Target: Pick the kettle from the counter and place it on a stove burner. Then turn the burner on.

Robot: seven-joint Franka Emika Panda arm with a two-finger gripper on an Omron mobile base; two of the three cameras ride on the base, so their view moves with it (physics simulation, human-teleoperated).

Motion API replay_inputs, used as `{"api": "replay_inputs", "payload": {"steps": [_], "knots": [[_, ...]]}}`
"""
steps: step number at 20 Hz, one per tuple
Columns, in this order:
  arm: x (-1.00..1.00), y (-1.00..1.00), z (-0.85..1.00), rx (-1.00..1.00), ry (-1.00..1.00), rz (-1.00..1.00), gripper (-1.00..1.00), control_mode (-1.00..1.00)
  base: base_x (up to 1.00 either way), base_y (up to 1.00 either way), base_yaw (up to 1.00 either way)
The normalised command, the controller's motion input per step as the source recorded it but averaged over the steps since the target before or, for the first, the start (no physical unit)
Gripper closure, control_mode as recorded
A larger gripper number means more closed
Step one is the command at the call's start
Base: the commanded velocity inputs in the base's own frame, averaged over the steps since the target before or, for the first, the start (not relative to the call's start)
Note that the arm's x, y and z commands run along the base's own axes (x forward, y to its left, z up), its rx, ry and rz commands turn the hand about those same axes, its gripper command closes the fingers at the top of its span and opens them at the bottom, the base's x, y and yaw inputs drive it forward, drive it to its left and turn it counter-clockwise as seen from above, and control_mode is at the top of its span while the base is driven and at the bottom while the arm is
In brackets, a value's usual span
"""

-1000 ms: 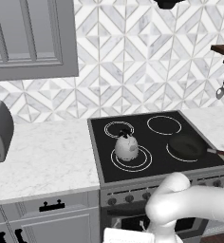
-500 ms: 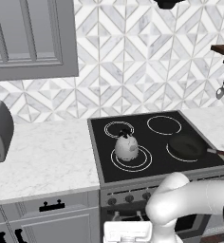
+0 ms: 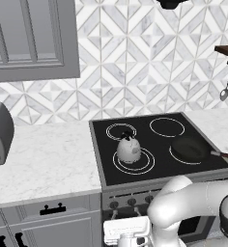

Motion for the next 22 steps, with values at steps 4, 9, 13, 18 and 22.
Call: {"api": "replay_inputs", "payload": {"steps": [4,9,13,18,22], "knots": [[0.12,-0.11,-0.22,0.05,0.0,0.12,-1.0,-1.0,0.0,0.0,0.0],[0.11,-0.2,-0.22,0.16,0.0,0.1,-1.0,-1.0,0.0,0.0,0.0],[0.15,-0.23,-0.18,0.26,0.02,0.09,-1.0,-1.0,0.0,0.0,0.0],[0.17,-0.21,-0.14,0.31,0.02,0.11,-1.0,-1.0,0.0,0.0,0.0],[0.22,-0.09,-0.04,0.35,0.05,0.16,-1.0,-1.0,0.0,0.0,0.0]]}}
